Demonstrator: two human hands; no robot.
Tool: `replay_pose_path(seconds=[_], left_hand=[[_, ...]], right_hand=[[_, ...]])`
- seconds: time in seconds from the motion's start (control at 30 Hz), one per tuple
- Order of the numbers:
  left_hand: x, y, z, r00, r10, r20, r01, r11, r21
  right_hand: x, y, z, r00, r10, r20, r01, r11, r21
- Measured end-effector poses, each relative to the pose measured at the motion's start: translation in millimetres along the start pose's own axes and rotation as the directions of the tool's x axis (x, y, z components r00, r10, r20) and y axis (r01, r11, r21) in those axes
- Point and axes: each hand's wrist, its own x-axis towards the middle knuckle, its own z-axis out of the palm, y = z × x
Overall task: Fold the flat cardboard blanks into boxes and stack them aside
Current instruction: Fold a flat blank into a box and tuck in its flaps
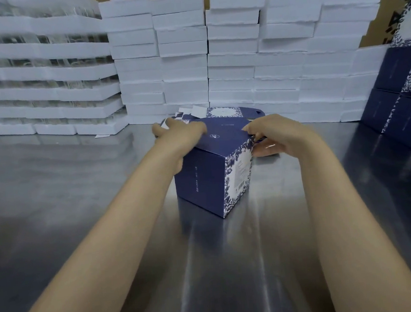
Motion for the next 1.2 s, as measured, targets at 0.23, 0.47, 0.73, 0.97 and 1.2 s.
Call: replay_pose_path(seconds=[0.23, 0.47, 0.73, 0.97, 1.2], left_hand=[[4, -4, -11, 0.990, 0.103, 0.101, -0.115, 0.985, 0.130], [9, -6, -24, 0.939, 0.067, 0.338, -0.127, 0.979, 0.160], [8, -13, -14, 0.937, 0.338, -0.085, -0.262, 0.844, 0.469], [12, -10, -3, 0.992, 0.114, 0.045, -0.119, 0.980, 0.158], [7, -12, -4, 0.985, -0.021, 0.169, 0.054, 0.980, -0.191]], right_hand=[[-23, -10, -20, 0.921, -0.038, 0.387, 0.073, 0.994, -0.078], [-11, -7, -7, 0.945, -0.092, 0.312, 0.145, 0.978, -0.152], [13, 3, 11, 0.981, -0.189, -0.054, 0.176, 0.967, -0.184], [10, 1, 11, 0.980, -0.165, -0.110, 0.151, 0.980, -0.131], [1, -2, 10, 0.998, -0.057, 0.038, 0.060, 0.994, -0.096]])
